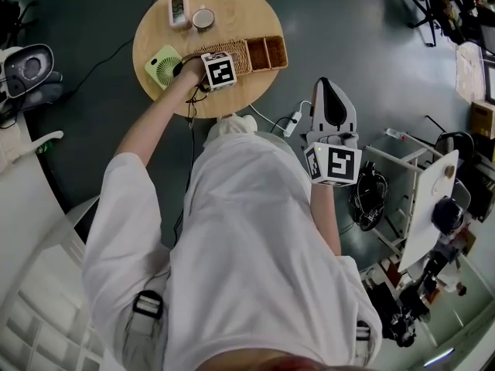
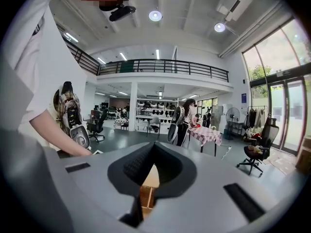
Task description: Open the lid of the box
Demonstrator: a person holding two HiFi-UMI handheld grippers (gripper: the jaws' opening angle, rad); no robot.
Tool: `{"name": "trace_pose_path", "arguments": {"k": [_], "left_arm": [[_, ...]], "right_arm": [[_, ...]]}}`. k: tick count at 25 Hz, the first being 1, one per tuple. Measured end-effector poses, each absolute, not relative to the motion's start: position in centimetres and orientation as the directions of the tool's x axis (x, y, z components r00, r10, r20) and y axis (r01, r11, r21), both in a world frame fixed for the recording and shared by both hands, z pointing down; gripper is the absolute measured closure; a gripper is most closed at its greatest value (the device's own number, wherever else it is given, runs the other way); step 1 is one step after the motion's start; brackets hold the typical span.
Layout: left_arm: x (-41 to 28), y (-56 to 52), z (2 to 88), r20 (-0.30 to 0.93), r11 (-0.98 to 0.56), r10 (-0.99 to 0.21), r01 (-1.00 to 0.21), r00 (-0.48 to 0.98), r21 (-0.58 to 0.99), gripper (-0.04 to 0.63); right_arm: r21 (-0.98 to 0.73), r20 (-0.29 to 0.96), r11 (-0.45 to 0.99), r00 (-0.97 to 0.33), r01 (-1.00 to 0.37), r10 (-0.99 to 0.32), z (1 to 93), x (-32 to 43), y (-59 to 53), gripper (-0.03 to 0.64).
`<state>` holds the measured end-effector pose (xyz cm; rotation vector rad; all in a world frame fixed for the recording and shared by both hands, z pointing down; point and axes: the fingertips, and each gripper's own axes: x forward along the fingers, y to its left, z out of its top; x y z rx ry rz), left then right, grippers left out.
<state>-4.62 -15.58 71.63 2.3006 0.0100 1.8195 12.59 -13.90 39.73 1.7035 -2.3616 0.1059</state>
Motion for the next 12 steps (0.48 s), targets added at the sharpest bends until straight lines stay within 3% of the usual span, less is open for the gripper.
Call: {"name": "trace_pose_path", "arguments": {"k": [8,12], "left_arm": [[-4.2,-16.0,74.6,0.968,-0.980,0.123,-0.124,0.217,0.153,0.348],[-4.3,-16.8,74.6,0.967,-0.983,0.101,-0.129,0.233,0.134,0.411]], "right_arm": [[0.095,0.234,0.311,-0.283,-0.945,-0.930,40.3,13.7,-13.6,0.618],[0.100,0.232,0.301,-0.272,-0.948,-0.934,40.2,14.2,-13.6,0.618]]}}
